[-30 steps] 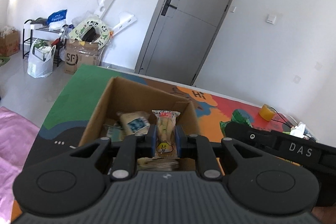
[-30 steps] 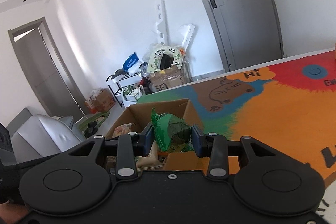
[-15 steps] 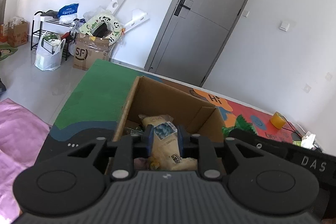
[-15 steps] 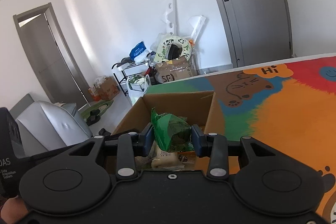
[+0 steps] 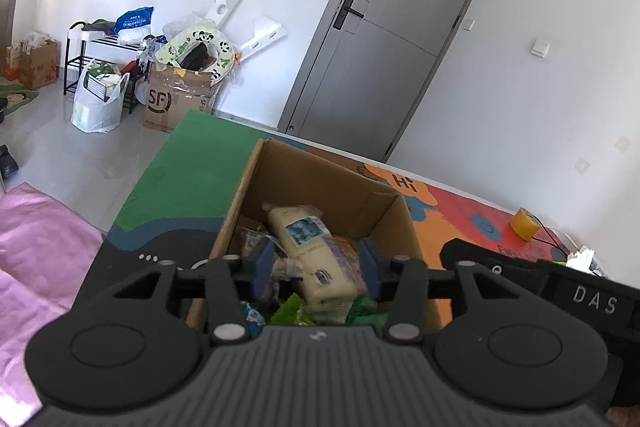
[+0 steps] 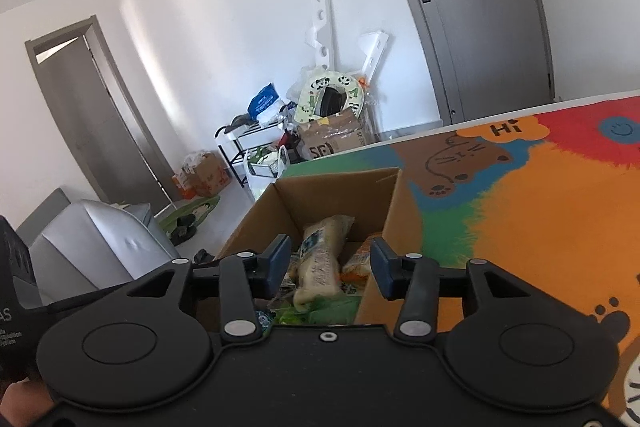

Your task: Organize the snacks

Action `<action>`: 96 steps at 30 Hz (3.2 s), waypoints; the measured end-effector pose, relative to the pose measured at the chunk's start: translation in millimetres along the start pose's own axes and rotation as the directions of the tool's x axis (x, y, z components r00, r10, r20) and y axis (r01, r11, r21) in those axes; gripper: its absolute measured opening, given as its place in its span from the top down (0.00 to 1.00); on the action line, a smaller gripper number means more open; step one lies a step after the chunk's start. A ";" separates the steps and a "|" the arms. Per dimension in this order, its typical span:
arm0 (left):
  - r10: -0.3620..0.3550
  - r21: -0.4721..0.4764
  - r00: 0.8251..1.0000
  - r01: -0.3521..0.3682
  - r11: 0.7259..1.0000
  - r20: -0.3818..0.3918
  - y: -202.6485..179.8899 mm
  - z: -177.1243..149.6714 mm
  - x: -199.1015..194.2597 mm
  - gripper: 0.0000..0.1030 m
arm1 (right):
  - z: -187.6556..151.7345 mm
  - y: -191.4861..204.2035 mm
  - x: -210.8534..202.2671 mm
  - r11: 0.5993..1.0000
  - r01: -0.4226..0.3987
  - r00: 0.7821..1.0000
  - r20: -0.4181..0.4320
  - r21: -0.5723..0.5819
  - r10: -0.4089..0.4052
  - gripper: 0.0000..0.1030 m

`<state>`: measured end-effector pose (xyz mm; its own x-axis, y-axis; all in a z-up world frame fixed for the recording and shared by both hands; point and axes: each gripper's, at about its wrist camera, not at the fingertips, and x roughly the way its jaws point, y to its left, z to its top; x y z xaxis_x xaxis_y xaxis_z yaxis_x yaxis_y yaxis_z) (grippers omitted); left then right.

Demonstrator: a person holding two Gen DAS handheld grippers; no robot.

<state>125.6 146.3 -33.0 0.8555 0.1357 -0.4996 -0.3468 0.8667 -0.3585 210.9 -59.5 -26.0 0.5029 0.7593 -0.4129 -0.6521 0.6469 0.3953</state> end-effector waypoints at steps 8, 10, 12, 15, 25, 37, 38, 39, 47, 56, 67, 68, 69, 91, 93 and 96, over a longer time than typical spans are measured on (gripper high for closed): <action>0.005 0.044 1.000 -0.005 0.999 -0.004 -20.8 -5.6 -11.9 0.25 | -3.5 -19.3 -23.1 0.999 0.011 1.000 0.010 0.040 -0.012 0.47; 0.012 0.060 1.000 -0.011 0.998 -0.011 -27.2 -6.1 -13.5 0.22 | -4.6 -27.3 -29.8 0.998 0.021 1.000 0.013 0.062 -0.022 0.47; 0.014 0.075 1.000 -0.013 0.997 -0.013 -34.2 -8.3 -16.3 0.19 | -4.5 -34.4 -36.1 0.996 0.034 0.999 0.020 0.081 -0.035 0.44; 0.006 0.089 1.000 -0.004 0.996 -0.016 -42.0 -10.9 -19.5 0.14 | -6.9 -42.0 -47.8 0.994 0.046 0.998 0.033 0.099 -0.050 0.38; -0.023 0.138 1.000 0.026 0.990 -0.020 -58.5 -17.4 -35.8 0.04 | -15.3 -51.2 -78.8 0.989 0.099 0.992 0.071 0.114 -0.108 0.18; -0.004 0.180 0.999 0.012 0.984 -0.045 -67.1 -24.1 -58.2 0.01 | -29.5 -60.6 -117.3 0.982 0.141 0.986 0.074 0.129 -0.151 0.00; -0.005 0.185 0.999 0.013 0.983 -0.047 -68.1 -24.8 -60.5 0.01 | -30.6 -60.9 -122.1 0.981 0.149 0.984 0.077 0.123 -0.159 0.00; -0.007 0.189 0.999 0.016 0.982 -0.048 -68.9 -25.8 -63.0 0.01 | -31.3 -60.6 -127.0 0.981 0.156 0.983 0.080 0.117 -0.166 0.00; -0.014 0.249 0.999 0.025 0.968 -0.045 -85.0 -32.6 -82.1 0.00 | -44.8 -64.8 -159.5 0.974 0.194 0.976 0.073 0.118 -0.203 0.00; -0.044 0.300 0.997 0.059 0.952 -0.057 -91.7 -36.9 -96.3 0.00 | -45.4 -61.0 -173.9 0.974 0.200 0.974 0.084 0.104 -0.209 0.00; -0.044 0.335 0.996 0.067 0.940 -0.077 -95.2 -41.9 -103.0 0.00 | -45.7 -51.8 -175.7 0.981 0.176 0.981 0.066 0.082 -0.182 0.00; -0.043 0.340 0.996 0.067 0.938 -0.077 -95.4 -42.2 -103.7 0.00 | -45.8 -51.4 -176.4 0.981 0.176 0.981 0.068 0.083 -0.181 0.00; -0.042 0.343 0.996 0.066 0.937 -0.077 -95.6 -42.5 -104.6 0.00 | -45.9 -51.3 -176.7 0.981 0.177 0.981 0.068 0.083 -0.182 0.00; -0.005 0.349 0.998 0.028 0.937 -0.067 -83.7 -40.7 -108.9 0.00 | -48.3 -41.6 -172.2 0.983 0.178 0.983 0.042 0.045 -0.179 0.00; -0.001 0.346 0.998 0.024 0.938 -0.065 -80.1 -38.7 -109.2 0.00 | -48.2 -41.3 -171.3 0.983 0.179 0.983 0.038 0.042 -0.180 0.00; 0.004 0.340 0.998 0.017 0.940 -0.061 -76.9 -36.9 -109.8 0.00 | -48.5 -40.1 -170.4 0.983 0.181 0.983 0.035 0.041 -0.182 0.00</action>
<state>44.1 47.0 20.4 0.8294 0.1096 -0.5478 -0.1810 0.9804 -0.0779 123.8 -218.2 -11.2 0.6327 0.6309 -0.4491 -0.5267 0.7757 0.3476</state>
